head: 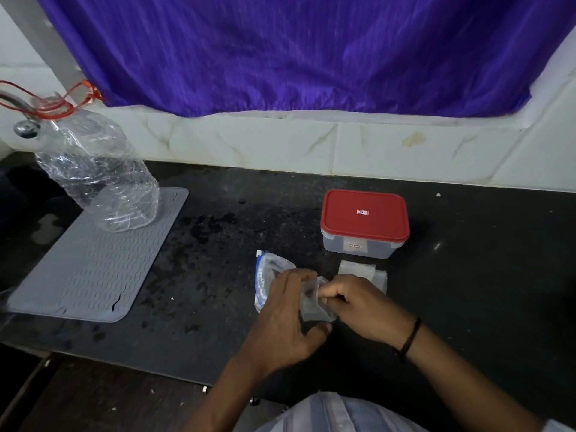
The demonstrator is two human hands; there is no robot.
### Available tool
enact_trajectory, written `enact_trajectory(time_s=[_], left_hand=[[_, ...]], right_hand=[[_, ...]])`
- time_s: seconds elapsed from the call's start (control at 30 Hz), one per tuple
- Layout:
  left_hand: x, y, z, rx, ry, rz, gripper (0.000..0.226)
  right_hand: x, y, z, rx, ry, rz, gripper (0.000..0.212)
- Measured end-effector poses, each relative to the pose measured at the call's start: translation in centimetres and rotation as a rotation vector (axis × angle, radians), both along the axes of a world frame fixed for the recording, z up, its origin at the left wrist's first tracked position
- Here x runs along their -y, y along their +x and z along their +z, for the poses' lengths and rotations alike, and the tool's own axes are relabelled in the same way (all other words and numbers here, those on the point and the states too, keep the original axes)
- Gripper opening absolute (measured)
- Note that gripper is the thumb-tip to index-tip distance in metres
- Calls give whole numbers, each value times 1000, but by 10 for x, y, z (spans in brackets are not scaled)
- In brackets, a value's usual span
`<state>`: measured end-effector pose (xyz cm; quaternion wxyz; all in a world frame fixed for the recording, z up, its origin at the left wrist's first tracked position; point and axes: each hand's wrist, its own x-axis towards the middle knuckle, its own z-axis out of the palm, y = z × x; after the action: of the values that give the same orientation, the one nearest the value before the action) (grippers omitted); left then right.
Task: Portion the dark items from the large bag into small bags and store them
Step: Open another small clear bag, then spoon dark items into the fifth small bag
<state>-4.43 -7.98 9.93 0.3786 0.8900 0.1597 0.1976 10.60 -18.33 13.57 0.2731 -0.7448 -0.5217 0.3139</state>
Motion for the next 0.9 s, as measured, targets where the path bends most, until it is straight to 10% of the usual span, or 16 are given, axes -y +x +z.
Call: enact_trajectory(time_s=[0.1,0.33,0.73,0.9], left_hand=[[-1,-2,-14,-17,70,50,91],[-14,10,-8,123,110,143,38],[-54,1,4,176,-113,603,26],[-78,-7,-1,-164,-307,766,42]], right_hand=[[-7,-3,4,-159,-16,48,35],[-32,-13,7,-27,53,69,11],[-34,-7,-4,12,280,-174,31],[-25,3,-45,279,-147,-157,51]])
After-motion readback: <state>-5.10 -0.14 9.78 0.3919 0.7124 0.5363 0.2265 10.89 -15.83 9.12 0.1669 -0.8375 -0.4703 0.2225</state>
